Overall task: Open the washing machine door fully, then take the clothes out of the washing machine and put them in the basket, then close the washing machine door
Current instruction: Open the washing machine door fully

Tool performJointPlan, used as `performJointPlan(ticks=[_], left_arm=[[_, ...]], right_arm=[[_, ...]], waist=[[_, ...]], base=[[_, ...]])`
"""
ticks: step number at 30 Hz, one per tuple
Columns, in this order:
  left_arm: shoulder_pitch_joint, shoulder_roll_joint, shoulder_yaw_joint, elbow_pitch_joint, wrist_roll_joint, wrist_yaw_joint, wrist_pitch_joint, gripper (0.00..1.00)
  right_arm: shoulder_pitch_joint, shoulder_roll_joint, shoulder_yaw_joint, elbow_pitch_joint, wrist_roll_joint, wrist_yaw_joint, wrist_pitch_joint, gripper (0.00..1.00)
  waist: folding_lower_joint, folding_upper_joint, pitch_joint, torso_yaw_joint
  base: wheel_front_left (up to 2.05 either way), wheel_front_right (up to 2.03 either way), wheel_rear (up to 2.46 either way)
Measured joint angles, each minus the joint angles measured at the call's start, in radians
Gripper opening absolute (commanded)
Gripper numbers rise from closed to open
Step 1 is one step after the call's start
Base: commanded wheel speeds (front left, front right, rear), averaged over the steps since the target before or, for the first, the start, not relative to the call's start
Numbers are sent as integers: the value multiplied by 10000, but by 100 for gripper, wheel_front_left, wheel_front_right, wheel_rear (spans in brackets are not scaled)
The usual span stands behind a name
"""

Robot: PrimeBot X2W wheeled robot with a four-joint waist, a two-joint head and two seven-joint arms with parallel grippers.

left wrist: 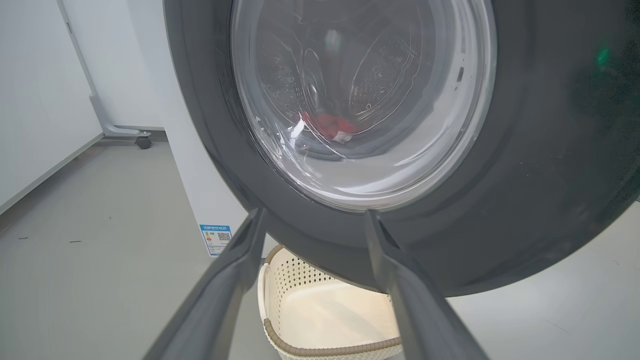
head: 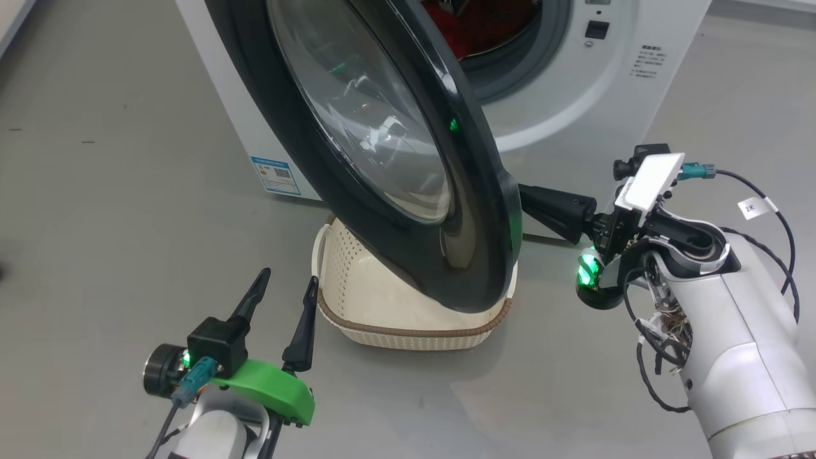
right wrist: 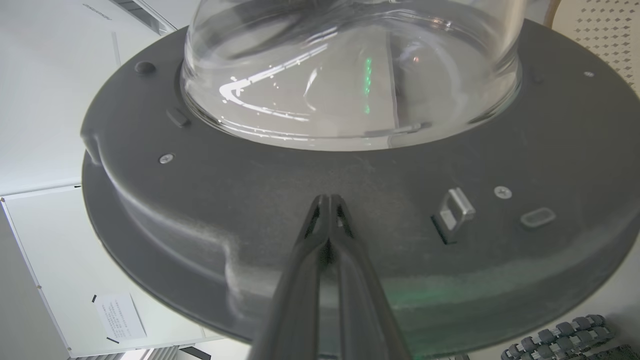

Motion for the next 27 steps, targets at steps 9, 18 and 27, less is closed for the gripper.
performJointPlan(ticks=[9, 18, 27], left_arm=[[123, -15, -184, 6, 90, 0, 0, 100], [198, -21, -169, 23, 88, 67, 0, 100], [350, -27, -174, 35, 84, 161, 0, 100]], right_arm=[[558, 4, 433, -686, 151, 0, 201, 0], [1104, 13, 1258, -1390, 1012, 0, 201, 0], [1558, 10, 2096, -1942, 1651, 2, -90, 0]], waist=[[0, 0, -235, 438], [0, 0, -437, 941], [0, 0, -597, 1457]], base=[[0, 0, 0], [0, 0, 0], [0, 0, 0]])
